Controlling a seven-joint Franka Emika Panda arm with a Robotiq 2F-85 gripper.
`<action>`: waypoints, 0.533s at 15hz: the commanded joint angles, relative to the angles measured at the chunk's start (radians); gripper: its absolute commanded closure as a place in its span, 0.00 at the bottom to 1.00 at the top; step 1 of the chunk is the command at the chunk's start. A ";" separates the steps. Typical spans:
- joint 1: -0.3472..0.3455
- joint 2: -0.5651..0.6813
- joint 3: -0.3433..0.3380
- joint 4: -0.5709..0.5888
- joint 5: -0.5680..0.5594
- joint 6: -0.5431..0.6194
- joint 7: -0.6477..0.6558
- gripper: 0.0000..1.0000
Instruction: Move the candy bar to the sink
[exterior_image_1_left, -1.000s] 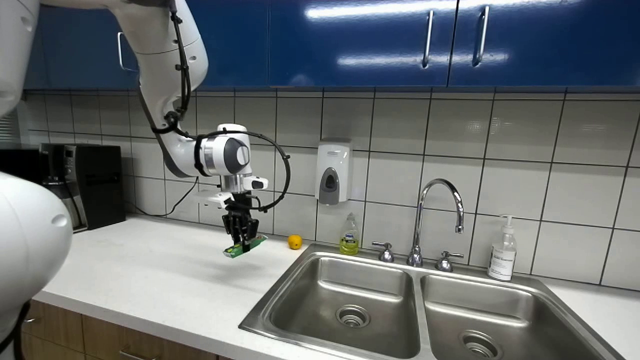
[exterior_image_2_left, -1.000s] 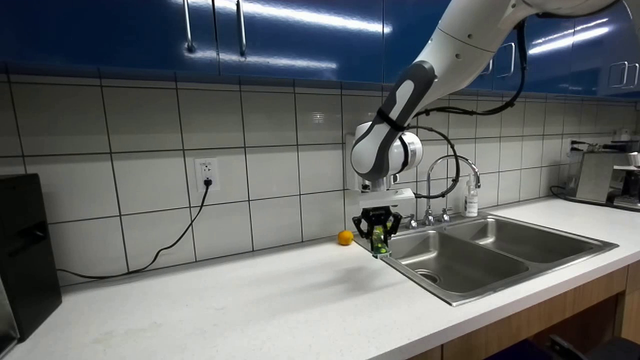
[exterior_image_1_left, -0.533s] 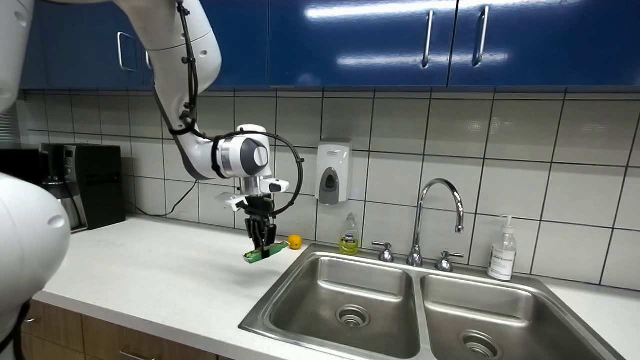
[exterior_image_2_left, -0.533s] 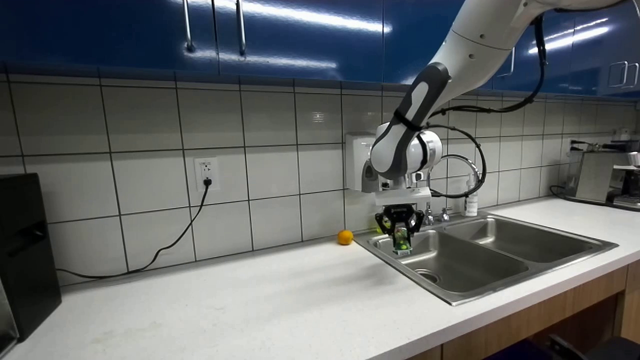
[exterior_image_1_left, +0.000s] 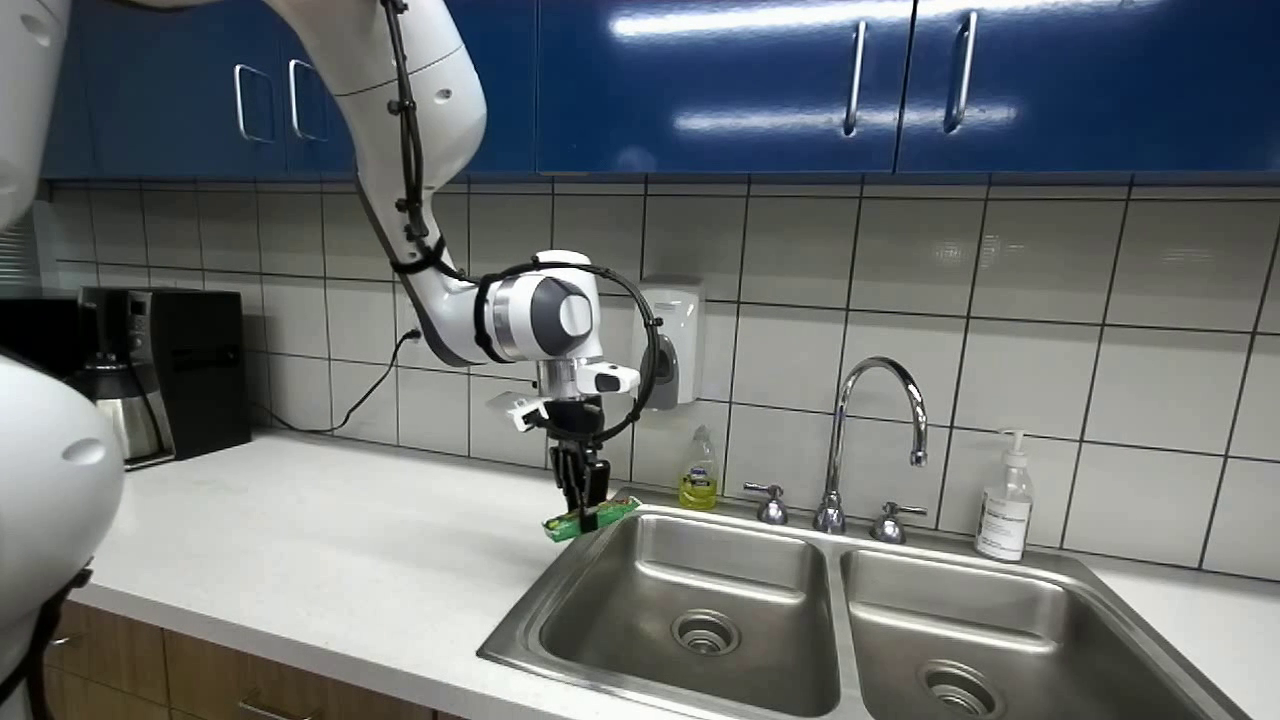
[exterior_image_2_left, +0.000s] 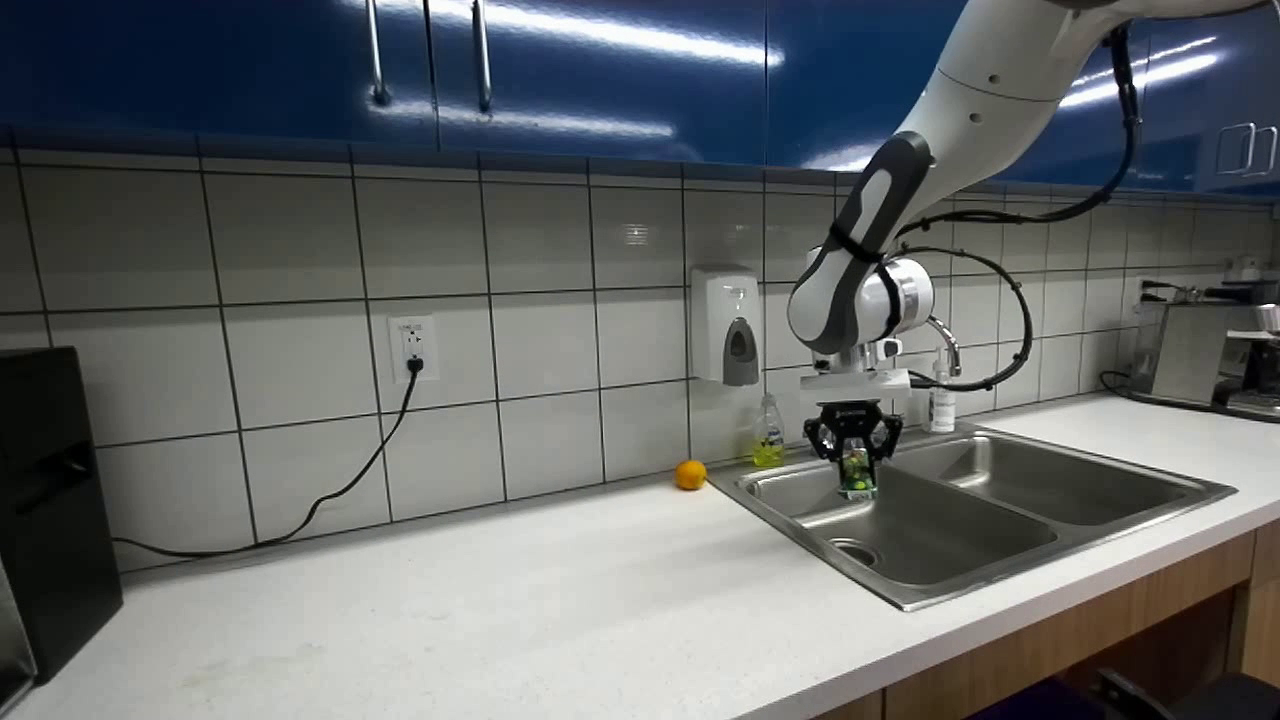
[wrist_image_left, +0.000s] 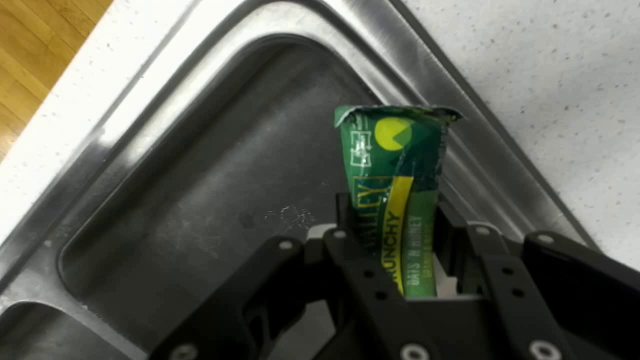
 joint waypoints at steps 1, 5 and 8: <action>-0.042 -0.009 -0.019 0.009 -0.030 -0.024 0.020 0.86; -0.076 0.017 -0.040 0.033 -0.027 -0.019 0.008 0.86; -0.099 0.057 -0.044 0.066 -0.011 -0.011 -0.011 0.86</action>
